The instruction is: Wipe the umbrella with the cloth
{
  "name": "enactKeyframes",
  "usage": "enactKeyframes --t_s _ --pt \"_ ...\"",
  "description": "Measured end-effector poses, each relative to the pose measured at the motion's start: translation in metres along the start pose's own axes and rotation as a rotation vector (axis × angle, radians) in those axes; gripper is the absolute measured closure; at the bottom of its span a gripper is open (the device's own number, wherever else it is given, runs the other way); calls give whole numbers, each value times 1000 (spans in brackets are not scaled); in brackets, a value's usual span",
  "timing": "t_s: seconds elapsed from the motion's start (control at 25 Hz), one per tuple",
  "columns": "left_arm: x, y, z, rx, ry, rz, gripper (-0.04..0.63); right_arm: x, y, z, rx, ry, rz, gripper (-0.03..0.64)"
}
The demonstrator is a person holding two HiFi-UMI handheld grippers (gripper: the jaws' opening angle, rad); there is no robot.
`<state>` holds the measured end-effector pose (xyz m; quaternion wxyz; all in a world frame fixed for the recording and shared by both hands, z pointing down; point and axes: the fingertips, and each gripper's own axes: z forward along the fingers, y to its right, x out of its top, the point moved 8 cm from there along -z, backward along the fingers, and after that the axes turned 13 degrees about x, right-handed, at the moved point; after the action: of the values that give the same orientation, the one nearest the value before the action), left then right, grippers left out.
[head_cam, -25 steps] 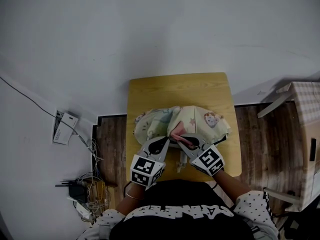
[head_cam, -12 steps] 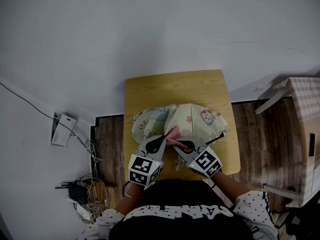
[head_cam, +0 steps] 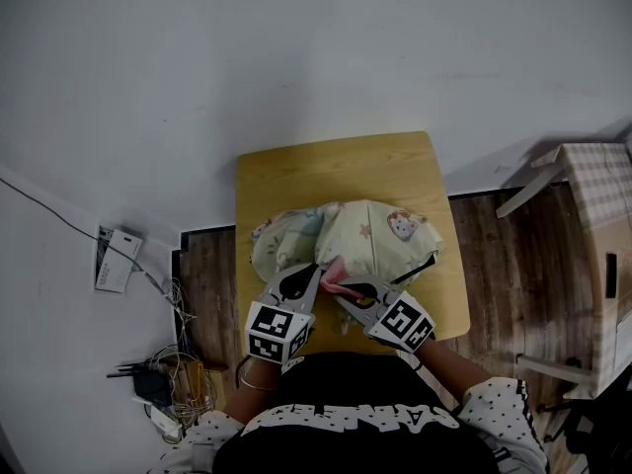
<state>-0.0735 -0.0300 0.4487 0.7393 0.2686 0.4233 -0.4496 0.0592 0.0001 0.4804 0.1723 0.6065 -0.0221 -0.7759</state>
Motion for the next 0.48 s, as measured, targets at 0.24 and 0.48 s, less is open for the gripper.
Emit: enactKeyframes --t_s 0.24,0.48 --pt "0 -2 1 0 -3 8 594 8 3 -12 6 41 14 586" --pt "-3 -6 -1 9 -6 12 594 34 15 -38 -170 167 -134 586"
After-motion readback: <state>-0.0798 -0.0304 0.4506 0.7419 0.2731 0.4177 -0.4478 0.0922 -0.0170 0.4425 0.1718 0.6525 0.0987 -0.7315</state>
